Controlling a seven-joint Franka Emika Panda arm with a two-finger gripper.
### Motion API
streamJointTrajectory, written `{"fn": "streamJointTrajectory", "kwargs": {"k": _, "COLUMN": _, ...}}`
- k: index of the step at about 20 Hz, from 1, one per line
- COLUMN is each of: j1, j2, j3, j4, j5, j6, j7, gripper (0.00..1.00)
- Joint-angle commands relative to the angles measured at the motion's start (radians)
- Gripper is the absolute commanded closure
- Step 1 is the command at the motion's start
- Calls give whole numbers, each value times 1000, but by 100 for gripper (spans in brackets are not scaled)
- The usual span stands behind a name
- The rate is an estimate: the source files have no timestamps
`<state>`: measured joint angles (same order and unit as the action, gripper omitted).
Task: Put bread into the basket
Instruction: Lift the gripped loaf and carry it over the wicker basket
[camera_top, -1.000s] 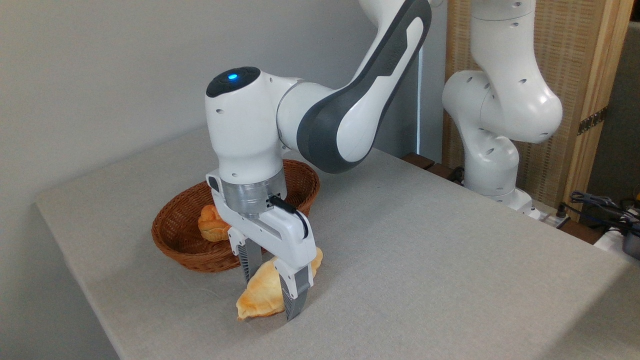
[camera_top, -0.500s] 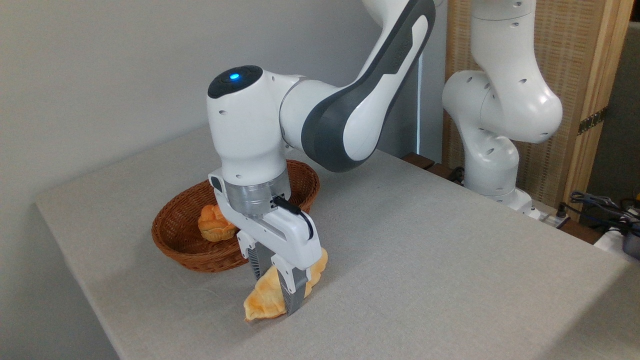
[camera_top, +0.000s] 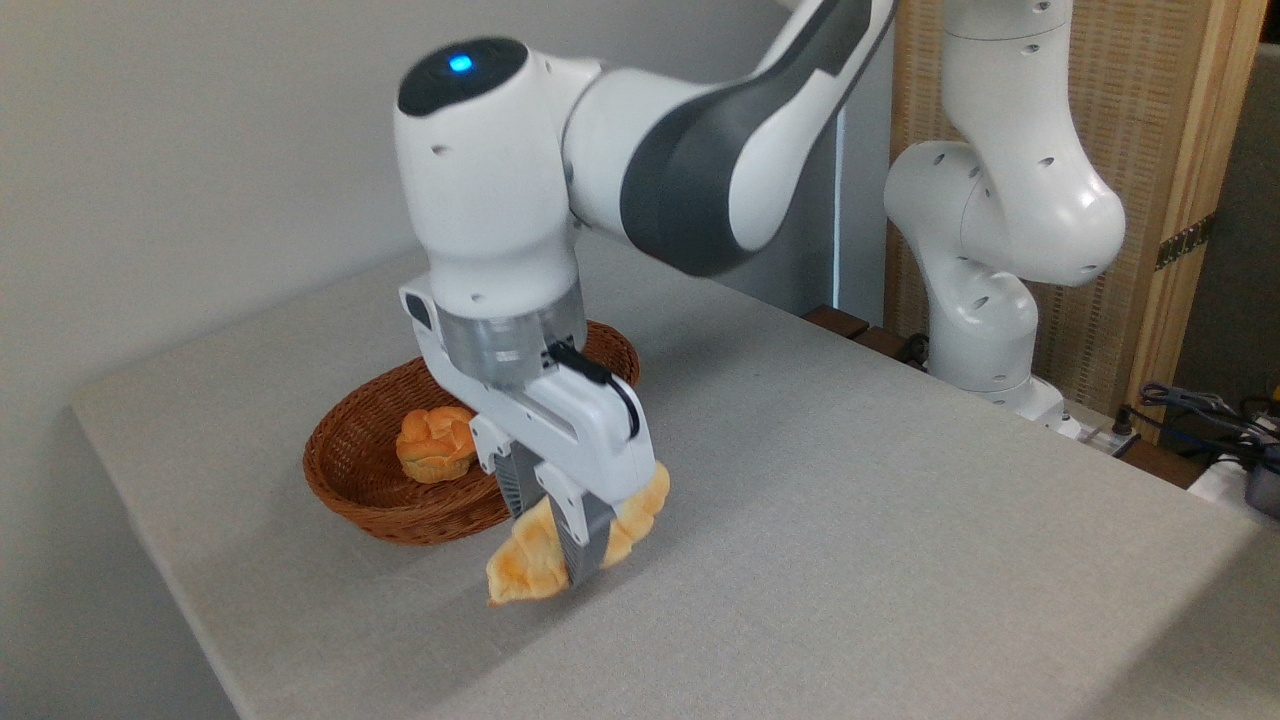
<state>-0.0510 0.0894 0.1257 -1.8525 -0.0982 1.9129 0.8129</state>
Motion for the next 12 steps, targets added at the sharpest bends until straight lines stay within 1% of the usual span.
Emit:
{"fn": "streamJointTrajectory", "kwargs": {"k": 1, "j1": -12, "j2": -7, "j3": -5, "j4": 123, "j5": -23, "j6": -199, "j7": 9, "gripper": 78}}
{"fn": "streamJointTrajectory", "kwargs": {"k": 2, "j1": -13, "j2": -7, "j3": -18, "j4": 148, "j5": -26, "j6": -248, "j7": 6, "gripper": 76}}
{"fn": "streamJointTrajectory", "kwargs": {"k": 3, "j1": -13, "j2": -11, "j3": -47, "j4": 157, "j5": -46, "j6": -286, "j7": -9, "gripper": 75}}
{"fn": "streamJointTrajectory", "kwargs": {"k": 4, "j1": -12, "j2": -26, "j3": -87, "j4": 157, "j5": -70, "j6": -304, "j7": -49, "gripper": 74}}
{"fn": "streamJointTrajectory", "kwargs": {"k": 6, "j1": -10, "j2": -45, "j3": -174, "j4": 156, "j5": -81, "j6": -304, "j7": -151, "gripper": 74}}
{"fn": "streamJointTrajectory", "kwargs": {"k": 7, "j1": -10, "j2": -46, "j3": -216, "j4": 156, "j5": -80, "j6": -304, "j7": -197, "gripper": 72}}
{"fn": "streamJointTrajectory", "kwargs": {"k": 9, "j1": -10, "j2": -46, "j3": -273, "j4": 153, "j5": -81, "j6": -304, "j7": -251, "gripper": 67}}
{"fn": "streamJointTrajectory", "kwargs": {"k": 10, "j1": -10, "j2": -42, "j3": -299, "j4": 147, "j5": -81, "j6": -301, "j7": -271, "gripper": 63}}
{"fn": "streamJointTrajectory", "kwargs": {"k": 11, "j1": -10, "j2": -34, "j3": -326, "j4": 142, "j5": -83, "j6": -295, "j7": -274, "gripper": 57}}
{"fn": "streamJointTrajectory", "kwargs": {"k": 12, "j1": -12, "j2": -13, "j3": -351, "j4": 141, "j5": -83, "j6": -292, "j7": -278, "gripper": 47}}
